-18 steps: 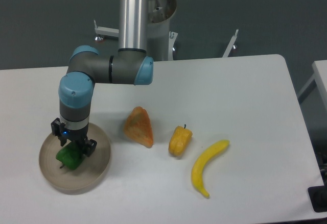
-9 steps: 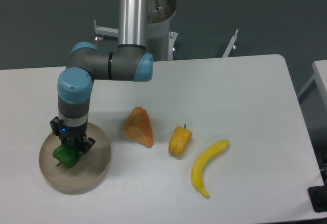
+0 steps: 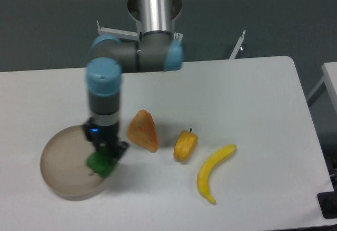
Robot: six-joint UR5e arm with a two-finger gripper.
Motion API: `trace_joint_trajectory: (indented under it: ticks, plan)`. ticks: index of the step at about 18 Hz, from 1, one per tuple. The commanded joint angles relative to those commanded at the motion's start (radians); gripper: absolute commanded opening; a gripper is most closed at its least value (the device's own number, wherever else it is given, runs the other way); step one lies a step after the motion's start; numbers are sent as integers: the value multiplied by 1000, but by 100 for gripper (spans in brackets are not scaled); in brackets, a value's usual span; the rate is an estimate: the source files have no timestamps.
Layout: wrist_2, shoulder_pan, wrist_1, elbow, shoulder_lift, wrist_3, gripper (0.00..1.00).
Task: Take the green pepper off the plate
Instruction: 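Lift the green pepper off the plate and carry it toward the banana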
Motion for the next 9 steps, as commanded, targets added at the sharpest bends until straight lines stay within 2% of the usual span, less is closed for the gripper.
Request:
trace_joint_trajectory:
  ticks: [5, 9]
  plan:
    - [2, 124, -19, 14, 2, 189, 44]
    - [21, 174, -23, 20, 0, 286, 44]
